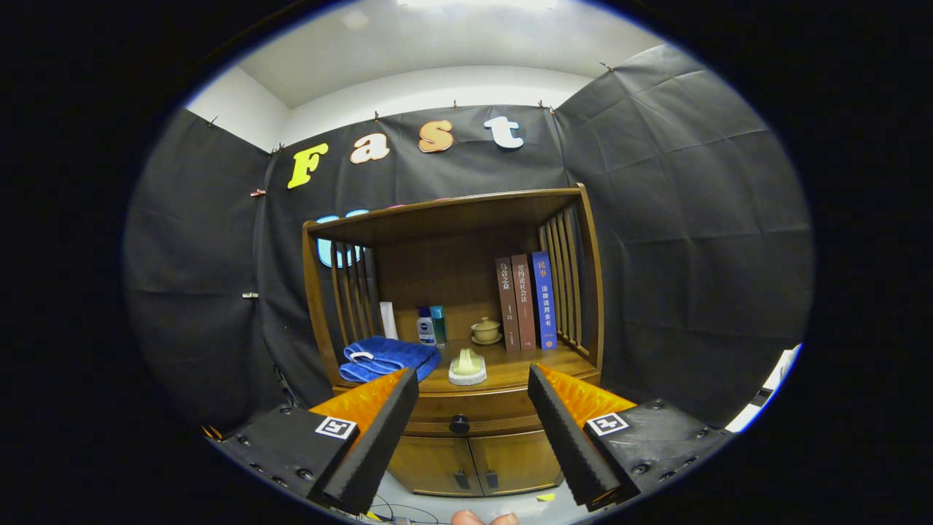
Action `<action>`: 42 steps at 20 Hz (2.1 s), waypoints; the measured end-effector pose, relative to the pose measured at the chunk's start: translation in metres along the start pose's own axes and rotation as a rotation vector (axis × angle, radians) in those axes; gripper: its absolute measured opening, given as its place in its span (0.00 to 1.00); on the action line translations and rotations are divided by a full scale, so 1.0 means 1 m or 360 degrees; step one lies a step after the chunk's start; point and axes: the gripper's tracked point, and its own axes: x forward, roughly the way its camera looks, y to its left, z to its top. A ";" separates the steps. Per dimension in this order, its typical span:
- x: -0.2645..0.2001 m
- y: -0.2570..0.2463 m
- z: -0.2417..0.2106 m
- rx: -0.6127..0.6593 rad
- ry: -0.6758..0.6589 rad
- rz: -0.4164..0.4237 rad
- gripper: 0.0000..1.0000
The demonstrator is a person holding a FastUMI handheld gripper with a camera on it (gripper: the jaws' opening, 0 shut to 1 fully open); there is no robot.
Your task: Pull open the drawer, take out the items inside it, and place them on the countertop above the cabinet.
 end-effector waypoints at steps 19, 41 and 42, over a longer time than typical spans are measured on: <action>-0.004 0.015 0.000 -0.0028 -0.0012 0.0043 0.99; -0.006 0.018 -0.003 -0.0028 -0.0003 0.0044 0.99; -0.005 0.018 -0.003 -0.0029 -0.0005 0.0044 0.99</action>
